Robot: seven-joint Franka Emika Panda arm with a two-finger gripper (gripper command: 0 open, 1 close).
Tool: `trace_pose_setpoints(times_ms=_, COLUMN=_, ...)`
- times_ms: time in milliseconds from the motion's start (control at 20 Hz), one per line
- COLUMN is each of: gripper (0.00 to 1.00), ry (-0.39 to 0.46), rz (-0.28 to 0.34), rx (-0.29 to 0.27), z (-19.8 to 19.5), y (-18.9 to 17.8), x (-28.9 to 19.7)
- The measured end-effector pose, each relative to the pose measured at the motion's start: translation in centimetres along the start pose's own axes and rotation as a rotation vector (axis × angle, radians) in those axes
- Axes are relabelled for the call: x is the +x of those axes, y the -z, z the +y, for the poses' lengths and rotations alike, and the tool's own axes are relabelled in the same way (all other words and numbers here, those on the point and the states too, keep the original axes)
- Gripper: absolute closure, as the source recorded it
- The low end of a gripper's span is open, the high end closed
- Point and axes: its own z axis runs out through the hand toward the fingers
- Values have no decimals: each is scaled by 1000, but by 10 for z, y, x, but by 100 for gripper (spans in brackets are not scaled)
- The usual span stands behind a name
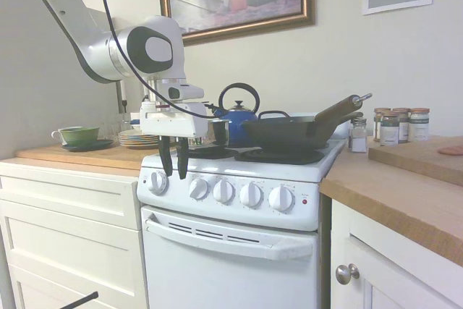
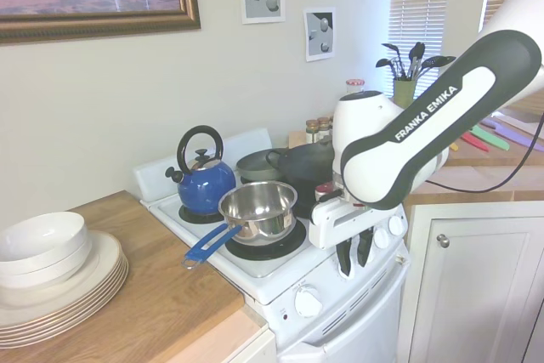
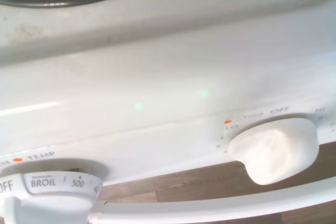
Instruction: Turn on the stove on the bottom left
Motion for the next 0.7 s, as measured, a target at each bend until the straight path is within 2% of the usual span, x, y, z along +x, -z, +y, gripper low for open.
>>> trace_pose_setpoints(times_ms=700, gripper=0, ry=-4, rz=-11, rx=6, z=6, y=-8, x=-4)
